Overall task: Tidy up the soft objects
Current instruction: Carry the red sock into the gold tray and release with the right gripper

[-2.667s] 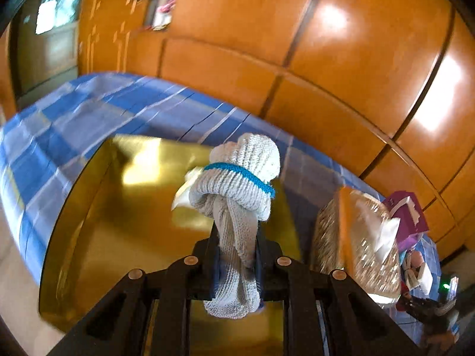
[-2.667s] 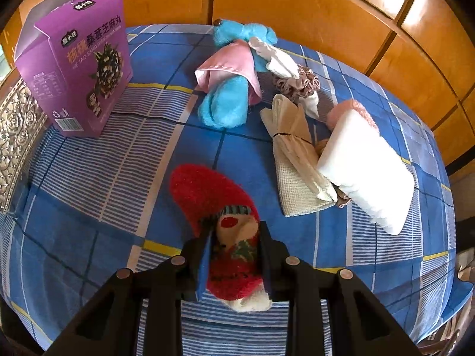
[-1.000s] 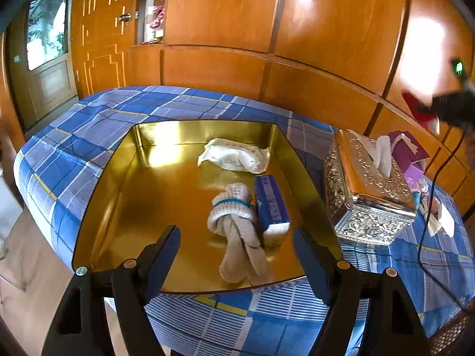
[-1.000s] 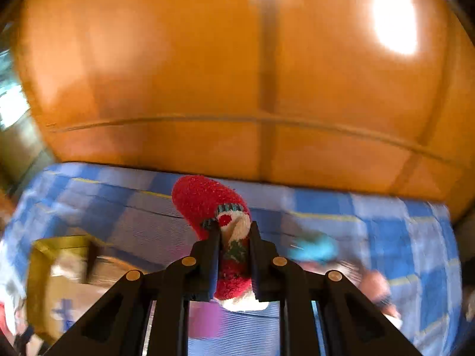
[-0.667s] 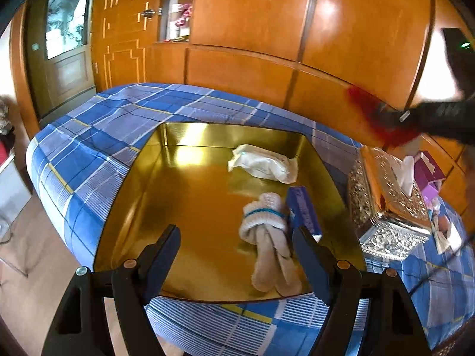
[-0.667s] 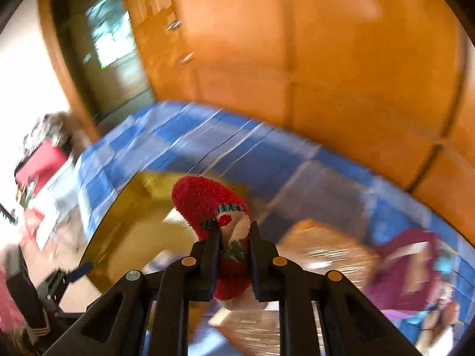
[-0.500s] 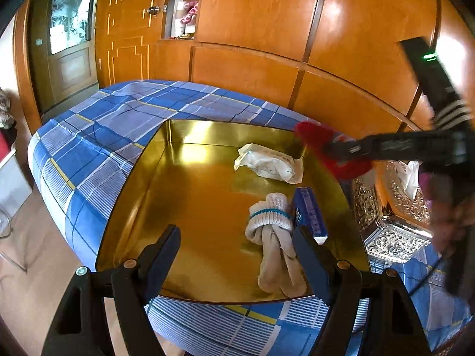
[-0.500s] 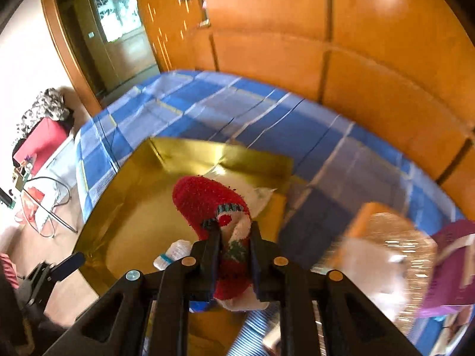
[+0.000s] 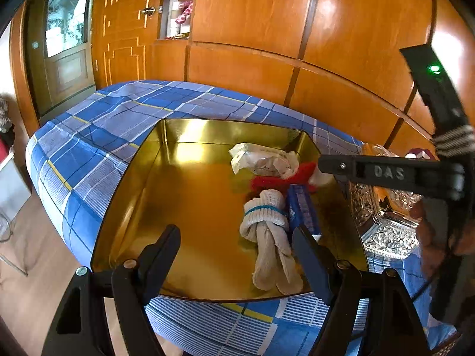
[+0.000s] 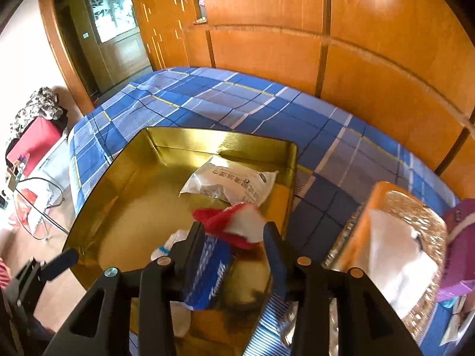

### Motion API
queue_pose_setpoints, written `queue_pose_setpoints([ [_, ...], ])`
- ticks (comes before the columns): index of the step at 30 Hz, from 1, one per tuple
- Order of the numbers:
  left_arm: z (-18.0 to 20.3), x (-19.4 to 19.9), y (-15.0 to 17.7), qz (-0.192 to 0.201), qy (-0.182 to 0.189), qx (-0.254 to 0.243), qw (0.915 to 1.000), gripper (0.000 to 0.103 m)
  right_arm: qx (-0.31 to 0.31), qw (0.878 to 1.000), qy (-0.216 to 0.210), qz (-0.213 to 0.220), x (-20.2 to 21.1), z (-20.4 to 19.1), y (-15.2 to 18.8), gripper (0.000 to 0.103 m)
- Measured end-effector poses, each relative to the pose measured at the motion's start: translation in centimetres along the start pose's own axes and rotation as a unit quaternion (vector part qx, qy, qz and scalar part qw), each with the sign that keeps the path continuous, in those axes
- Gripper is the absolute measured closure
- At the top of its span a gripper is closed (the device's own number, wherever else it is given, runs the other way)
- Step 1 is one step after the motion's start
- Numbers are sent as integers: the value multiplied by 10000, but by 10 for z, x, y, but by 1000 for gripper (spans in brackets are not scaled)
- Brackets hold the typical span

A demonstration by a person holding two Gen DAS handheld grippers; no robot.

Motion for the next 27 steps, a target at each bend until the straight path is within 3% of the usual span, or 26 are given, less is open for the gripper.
queue_pose_setpoints([
  [4, 7, 3, 1, 23, 27, -134, 9999, 25, 200, 9992, 212, 274, 20, 0, 11, 43],
  [17, 25, 12, 3, 103, 113, -420, 9990, 24, -35, 9922, 788, 965, 86, 32, 39, 42],
  [27, 36, 15, 6, 120, 181, -612, 9979, 24, -619, 9806, 1450, 1162, 126, 93, 67, 41],
])
Point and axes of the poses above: each gripper's, at about its wrist camera, not at the fingertips, and x roughly against the way its jaws point, z to its right, y to its underside, the point moved 4 cm from there along -x, roughly the way its jaws point, and after that the axes turned 7 degrees about z, right-handed, at the moved point
